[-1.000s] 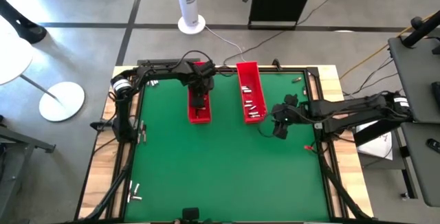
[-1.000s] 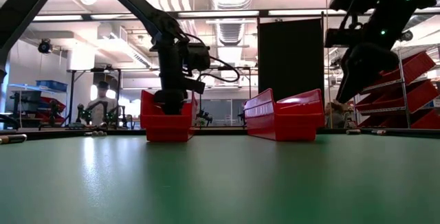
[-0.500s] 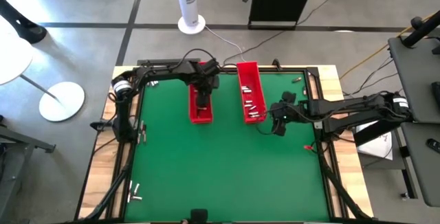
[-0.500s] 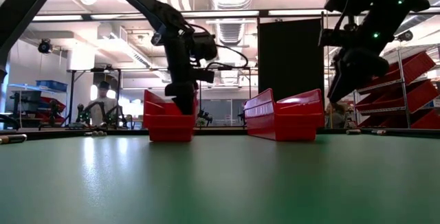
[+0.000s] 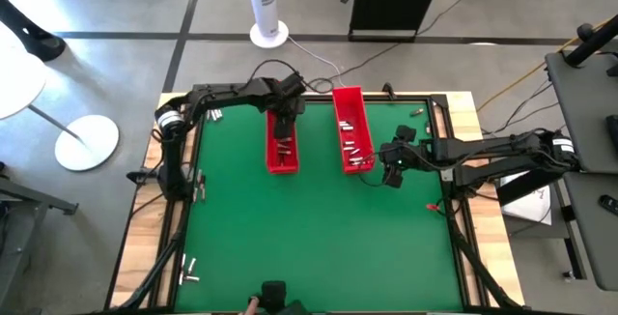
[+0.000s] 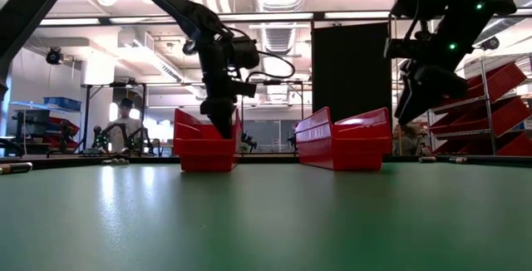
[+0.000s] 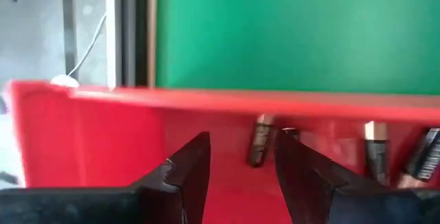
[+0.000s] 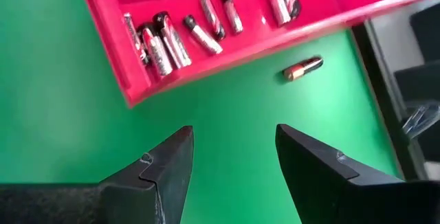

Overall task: Sort batteries
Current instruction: Put the brown battery into the left red bin

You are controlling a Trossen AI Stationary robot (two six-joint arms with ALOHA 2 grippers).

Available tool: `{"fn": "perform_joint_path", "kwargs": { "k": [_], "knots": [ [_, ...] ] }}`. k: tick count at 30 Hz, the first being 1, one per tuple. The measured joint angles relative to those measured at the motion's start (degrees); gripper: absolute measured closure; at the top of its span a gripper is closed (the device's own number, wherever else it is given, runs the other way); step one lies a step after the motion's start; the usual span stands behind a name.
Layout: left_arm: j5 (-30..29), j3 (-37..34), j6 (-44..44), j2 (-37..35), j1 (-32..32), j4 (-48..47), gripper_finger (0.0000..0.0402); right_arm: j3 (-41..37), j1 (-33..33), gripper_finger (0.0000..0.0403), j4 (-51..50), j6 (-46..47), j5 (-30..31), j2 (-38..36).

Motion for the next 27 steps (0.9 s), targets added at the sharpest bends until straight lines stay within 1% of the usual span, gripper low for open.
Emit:
{"fn": "perform_joint_path", "kwargs": {
  "k": [3,6,8,16,21,24,27],
  "knots": [
    [0.4,0.6,-1.7,-0.4,0.3,-0.2,0.0260,0.0,-0.1,0.0202,1.5,-2.3,0.6,0.0],
    [5.2,1.1,-4.0,-1.9,0.3,-0.1,0.0260,0.0,-0.1,0.0202,3.9,-3.9,-1.1,0.0],
    [7.1,1.2,-4.8,-3.3,0.3,0.0,0.0260,0.0,-0.1,0.0202,4.7,-4.0,-2.5,0.0],
    [7.6,1.1,-6.3,-9.5,-0.3,-1.6,0.0260,0.0,-0.1,0.0202,8.2,-3.9,-8.9,0.0],
    [7.8,0.9,-9.2,-13.3,-1.5,-2.4,0.0260,0.1,-0.1,0.0202,8.7,-4.6,-9.3,0.0],
    [11.1,0.9,-11.8,-16.0,-3.0,-2.2,0.0260,1.1,-0.1,0.0202,7.8,-2.8,-9.5,0.0],
    [12.9,0.2,-14.5,-19.4,-5.5,-0.8,0.0260,2.3,-0.1,0.0202,5.3,-1.1,-12.9,0.0]
  ]
}}
